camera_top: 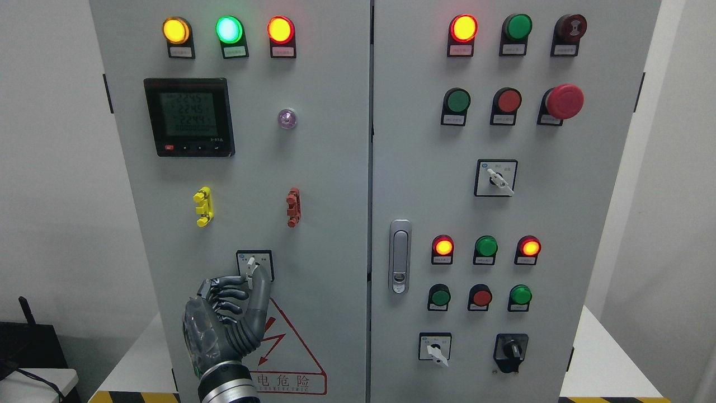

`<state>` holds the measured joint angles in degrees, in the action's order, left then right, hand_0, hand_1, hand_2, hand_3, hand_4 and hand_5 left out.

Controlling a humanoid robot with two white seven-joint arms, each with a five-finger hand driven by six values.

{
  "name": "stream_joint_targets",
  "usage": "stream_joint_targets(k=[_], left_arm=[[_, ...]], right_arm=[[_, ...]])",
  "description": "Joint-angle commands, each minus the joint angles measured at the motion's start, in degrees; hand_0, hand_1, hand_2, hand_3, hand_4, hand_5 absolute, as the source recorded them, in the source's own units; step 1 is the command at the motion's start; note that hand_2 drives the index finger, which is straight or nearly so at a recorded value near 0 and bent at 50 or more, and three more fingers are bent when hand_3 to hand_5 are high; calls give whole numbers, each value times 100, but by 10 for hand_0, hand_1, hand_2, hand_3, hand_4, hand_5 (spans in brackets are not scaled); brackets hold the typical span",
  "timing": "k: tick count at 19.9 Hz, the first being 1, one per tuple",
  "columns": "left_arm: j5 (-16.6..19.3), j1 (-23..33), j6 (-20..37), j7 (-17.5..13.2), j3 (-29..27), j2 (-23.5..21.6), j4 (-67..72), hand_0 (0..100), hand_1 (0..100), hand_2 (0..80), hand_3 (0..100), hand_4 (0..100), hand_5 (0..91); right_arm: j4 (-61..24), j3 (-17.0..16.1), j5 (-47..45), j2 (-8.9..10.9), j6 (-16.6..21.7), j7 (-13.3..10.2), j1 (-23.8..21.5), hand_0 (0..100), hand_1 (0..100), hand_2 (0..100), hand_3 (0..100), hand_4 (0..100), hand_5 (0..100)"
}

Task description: Turn on light switch 1

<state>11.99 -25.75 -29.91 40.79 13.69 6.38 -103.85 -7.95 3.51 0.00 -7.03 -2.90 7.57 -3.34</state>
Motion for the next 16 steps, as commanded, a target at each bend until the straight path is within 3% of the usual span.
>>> stream_joint_targets(k=[1, 16], left_arm=[[-4, -36, -58, -45, -7, 4, 40, 100, 467, 517, 720, 803, 786], [23, -168, -304, -98, 11, 4, 75, 162, 440, 539, 724, 804, 785]], right_arm=[[-5, 0, -97, 0, 0, 34, 0, 120, 389, 0, 0, 0, 0], [4, 0, -106, 0, 0, 25, 0, 120, 389, 0, 0, 0, 0]])
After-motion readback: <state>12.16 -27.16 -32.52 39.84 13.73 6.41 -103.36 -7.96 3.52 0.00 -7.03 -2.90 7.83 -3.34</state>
